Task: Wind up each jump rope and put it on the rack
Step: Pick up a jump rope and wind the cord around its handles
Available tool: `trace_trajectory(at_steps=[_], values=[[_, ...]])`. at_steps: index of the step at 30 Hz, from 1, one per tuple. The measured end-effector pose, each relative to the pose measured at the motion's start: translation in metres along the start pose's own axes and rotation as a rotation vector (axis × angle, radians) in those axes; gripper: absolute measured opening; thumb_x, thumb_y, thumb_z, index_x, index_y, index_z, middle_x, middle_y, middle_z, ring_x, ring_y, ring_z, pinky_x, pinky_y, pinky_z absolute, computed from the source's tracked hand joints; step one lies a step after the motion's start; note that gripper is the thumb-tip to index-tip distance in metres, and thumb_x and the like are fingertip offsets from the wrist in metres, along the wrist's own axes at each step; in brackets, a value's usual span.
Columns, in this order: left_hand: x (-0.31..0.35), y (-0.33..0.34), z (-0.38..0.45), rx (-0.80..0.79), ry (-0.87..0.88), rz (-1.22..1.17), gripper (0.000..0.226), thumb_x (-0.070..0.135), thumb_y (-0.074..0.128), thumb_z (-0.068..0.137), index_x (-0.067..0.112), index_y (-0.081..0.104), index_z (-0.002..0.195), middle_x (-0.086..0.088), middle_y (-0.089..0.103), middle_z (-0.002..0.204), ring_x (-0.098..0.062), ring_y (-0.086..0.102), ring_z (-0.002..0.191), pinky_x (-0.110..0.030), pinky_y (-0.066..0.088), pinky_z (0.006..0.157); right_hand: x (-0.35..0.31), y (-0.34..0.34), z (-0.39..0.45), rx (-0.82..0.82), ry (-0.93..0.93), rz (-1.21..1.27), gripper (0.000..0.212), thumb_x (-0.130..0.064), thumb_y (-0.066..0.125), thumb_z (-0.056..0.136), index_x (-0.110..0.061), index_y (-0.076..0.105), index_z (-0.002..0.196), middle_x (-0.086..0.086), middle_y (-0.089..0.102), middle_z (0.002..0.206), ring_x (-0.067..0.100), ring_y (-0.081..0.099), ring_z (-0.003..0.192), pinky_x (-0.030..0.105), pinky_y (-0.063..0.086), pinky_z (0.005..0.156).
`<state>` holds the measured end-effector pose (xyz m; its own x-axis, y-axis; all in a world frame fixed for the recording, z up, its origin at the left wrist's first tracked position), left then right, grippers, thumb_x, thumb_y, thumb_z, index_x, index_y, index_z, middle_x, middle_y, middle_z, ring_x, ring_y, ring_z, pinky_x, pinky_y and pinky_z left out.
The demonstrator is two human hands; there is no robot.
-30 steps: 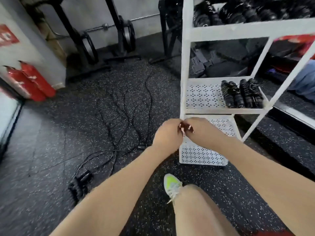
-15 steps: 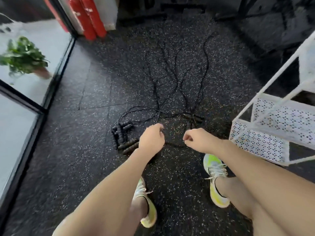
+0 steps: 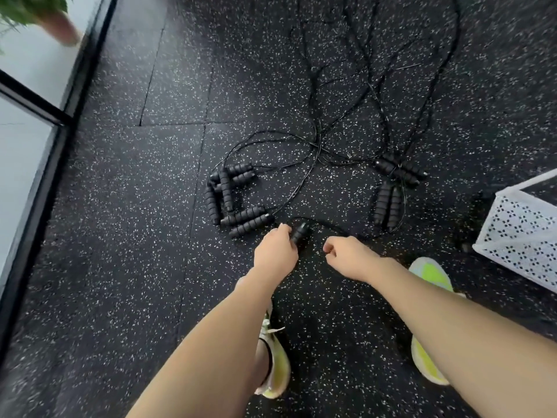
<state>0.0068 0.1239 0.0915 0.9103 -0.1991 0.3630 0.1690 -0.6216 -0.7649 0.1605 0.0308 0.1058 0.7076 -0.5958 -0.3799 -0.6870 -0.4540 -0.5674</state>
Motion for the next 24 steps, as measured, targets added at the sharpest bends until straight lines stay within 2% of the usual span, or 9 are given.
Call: trace_trajectory(at_steps=[4,7,11,14,16,20,24], values=[[-0.016,0.035,0.038,0.008,-0.023,0.038,0.035,0.045,0.05,0.102,0.016,0.052,0.123,-0.008,0.06,0.122,-0.032,0.057,0.114,-0.045,0.051,0.089,0.011,0.022,0.039,-0.036,0.022,-0.004,0.029,-0.028,0.049,0.1,-0.027,0.059,0.127,-0.002,0.065,0.113,0.018,0.063,0.095,0.041,0.056,0.089],[-0.026,0.059,0.061,-0.009,-0.054,0.128,0.044,0.043,0.054,0.101,0.013,0.045,0.132,-0.012,0.053,0.132,-0.036,0.051,0.121,-0.049,0.046,0.096,0.016,0.034,0.062,-0.055,0.03,-0.02,0.03,-0.027,0.047,0.101,-0.027,0.057,0.129,-0.001,0.064,0.118,0.02,0.062,0.098,0.039,0.055,0.088],[-0.035,0.088,0.082,-0.047,-0.069,0.264,0.079,0.048,0.065,0.094,0.018,0.021,0.153,-0.017,0.035,0.148,-0.041,0.041,0.129,-0.055,0.04,0.102,0.02,0.05,0.083,-0.074,0.025,-0.029,0.031,-0.027,0.046,0.102,-0.025,0.056,0.13,0.002,0.063,0.122,0.021,0.061,0.099,0.037,0.054,0.085],[-0.041,0.109,0.091,-0.066,-0.126,0.263,0.099,0.054,0.066,0.093,0.021,0.001,0.16,-0.02,0.024,0.156,-0.042,0.037,0.135,-0.058,0.037,0.106,0.026,0.061,0.09,-0.091,0.044,-0.015,0.03,-0.027,0.046,0.102,-0.025,0.057,0.129,0.003,0.063,0.119,0.021,0.062,0.095,0.038,0.054,0.084],[-0.043,0.12,0.096,-0.05,-0.142,0.315,0.097,0.052,0.061,0.096,0.02,-0.003,0.161,-0.023,0.025,0.155,-0.041,0.038,0.133,-0.057,0.038,0.105,0.029,0.065,0.092,-0.099,0.058,0.0,0.03,-0.027,0.046,0.102,-0.025,0.057,0.13,0.003,0.064,0.118,0.022,0.063,0.095,0.038,0.055,0.084],[-0.041,0.121,0.099,0.032,-0.06,0.439,0.078,0.018,0.046,0.1,0.017,-0.003,0.161,-0.021,0.037,0.145,-0.037,0.046,0.119,-0.051,0.042,0.098,0.032,0.066,0.092,-0.098,0.056,0.025,0.031,-0.026,0.046,0.102,-0.025,0.056,0.131,0.003,0.064,0.117,0.021,0.064,0.093,0.036,0.055,0.08],[-0.031,0.114,0.097,0.038,-0.058,0.439,0.073,0.014,0.038,0.102,0.011,-0.004,0.161,-0.016,0.045,0.136,-0.034,0.049,0.115,-0.049,0.044,0.092,0.035,0.057,0.082,-0.081,0.061,0.018,0.033,-0.026,0.045,0.102,-0.025,0.056,0.133,0.002,0.062,0.12,0.02,0.062,0.094,0.038,0.056,0.082]])
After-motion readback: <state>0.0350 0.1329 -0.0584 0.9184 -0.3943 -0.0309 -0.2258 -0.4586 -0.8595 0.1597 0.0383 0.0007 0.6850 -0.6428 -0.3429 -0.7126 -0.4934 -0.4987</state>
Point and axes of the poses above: each hand's wrist, its own z-axis towards the middle knuckle, its own y-axis out of the palm, x = y × z, the point moved 4 cm from there along z, towards the middle knuckle
